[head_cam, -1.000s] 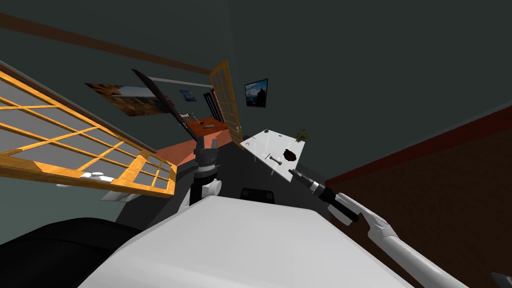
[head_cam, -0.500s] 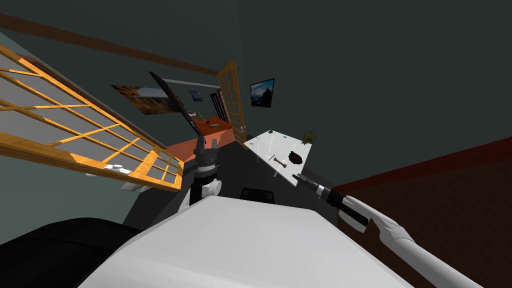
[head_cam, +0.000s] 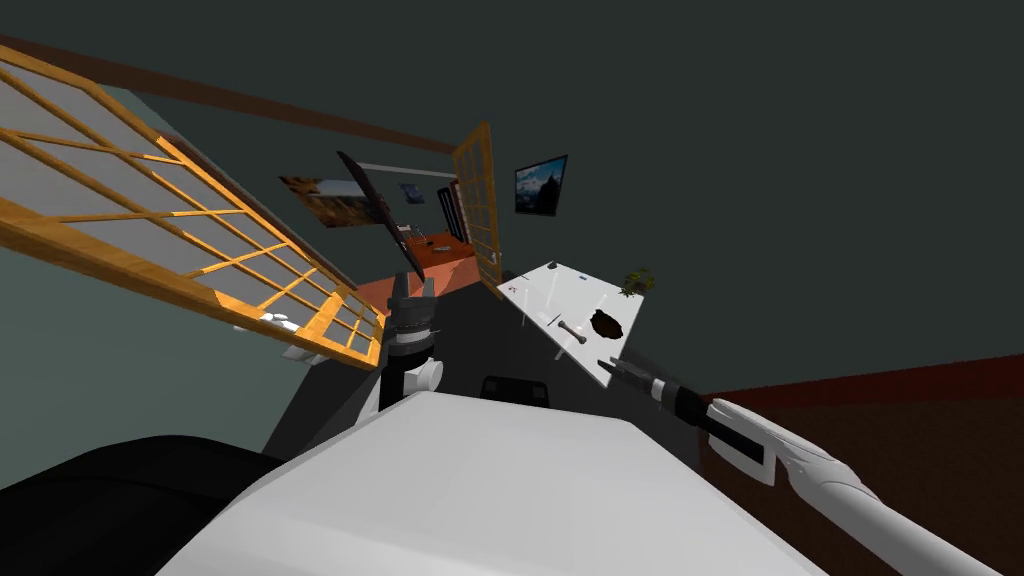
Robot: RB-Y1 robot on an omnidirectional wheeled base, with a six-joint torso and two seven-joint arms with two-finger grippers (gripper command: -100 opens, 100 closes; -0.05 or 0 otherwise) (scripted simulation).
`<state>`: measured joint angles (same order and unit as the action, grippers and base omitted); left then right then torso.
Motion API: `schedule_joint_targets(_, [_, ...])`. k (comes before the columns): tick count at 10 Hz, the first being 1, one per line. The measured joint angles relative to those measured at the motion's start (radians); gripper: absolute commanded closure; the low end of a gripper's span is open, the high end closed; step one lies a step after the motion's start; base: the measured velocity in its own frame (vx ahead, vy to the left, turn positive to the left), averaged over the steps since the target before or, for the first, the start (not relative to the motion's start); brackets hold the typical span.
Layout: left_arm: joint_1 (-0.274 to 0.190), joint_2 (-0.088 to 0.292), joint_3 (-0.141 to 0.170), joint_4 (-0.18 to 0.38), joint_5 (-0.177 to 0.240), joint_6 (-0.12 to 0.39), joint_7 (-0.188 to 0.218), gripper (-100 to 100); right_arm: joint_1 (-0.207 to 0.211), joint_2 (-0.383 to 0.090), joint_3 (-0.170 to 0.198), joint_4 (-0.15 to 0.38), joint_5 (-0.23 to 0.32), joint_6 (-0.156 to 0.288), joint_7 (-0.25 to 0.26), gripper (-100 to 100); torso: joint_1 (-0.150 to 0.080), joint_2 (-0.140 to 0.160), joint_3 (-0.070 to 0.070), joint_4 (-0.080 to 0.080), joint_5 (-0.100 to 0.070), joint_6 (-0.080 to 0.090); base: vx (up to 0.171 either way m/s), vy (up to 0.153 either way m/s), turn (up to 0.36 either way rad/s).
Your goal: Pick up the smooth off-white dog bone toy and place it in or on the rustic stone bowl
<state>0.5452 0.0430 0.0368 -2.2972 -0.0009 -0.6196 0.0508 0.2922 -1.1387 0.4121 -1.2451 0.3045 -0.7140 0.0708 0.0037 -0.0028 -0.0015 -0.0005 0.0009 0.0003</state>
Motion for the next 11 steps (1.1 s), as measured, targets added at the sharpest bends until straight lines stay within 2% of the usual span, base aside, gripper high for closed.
schedule_joint_targets(1, [0.0,0.0,0.0,0.0,0.0,0.0,0.0,0,-0.01,-0.024,0.024,0.022,0.017,0.007,0.01,-100,0.002,-0.002,-0.001,0.0,0.0,-0.001,0.072,0.068,0.129])
schedule_joint_targets(2, [0.0,0.0,0.0,0.0,0.0,0.0,0.0,0,-0.034,-0.022,0.047,0.057,0.033,0.015,0.015,-100,0.001,-0.002,-0.001,0.0,0.0,0.001,0.032,0.033,-0.042])
schedule_joint_targets(3, [0.0,0.0,0.0,0.0,0.0,0.0,0.0,0,-0.036,-0.016,0.052,0.086,0.037,0.016,0.022,-100,-0.001,0.001,0.0,0.0,0.0,0.001,0.032,0.04,0.214])
schedule_joint_targets(4, [0.0,0.0,0.0,0.0,0.0,0.0,0.0,0,-0.039,-0.038,0.065,0.104,0.044,0.017,0.026,-100,-0.001,0.001,0.001,0.0,0.0,0.0,0.043,0.034,0.138])
schedule_joint_targets(5, [0.0,0.0,0.0,0.0,0.0,0.0,0.0,0,-0.046,-0.037,0.075,0.136,0.052,0.015,0.034,-100,-0.001,0.001,0.0,0.0,0.0,0.001,0.065,0.057,0.195])
schedule_joint_targets(9, [0.0,0.0,0.0,0.0,0.0,0.0,0.0,0,-0.087,-0.047,0.133,0.281,0.09,0.002,0.075,-100,0.0,0.0,0.0,0.0,0.0,0.001,0.065,0.049,0.166])
schedule_joint_targets(11, [0.0,0.0,0.0,0.0,0.0,0.0,0.0,0,-0.123,-0.046,0.176,0.382,0.118,-0.014,0.098,-100,0.001,-0.003,-0.002,-0.001,0.0,0.0,0.098,0.052,0.224])
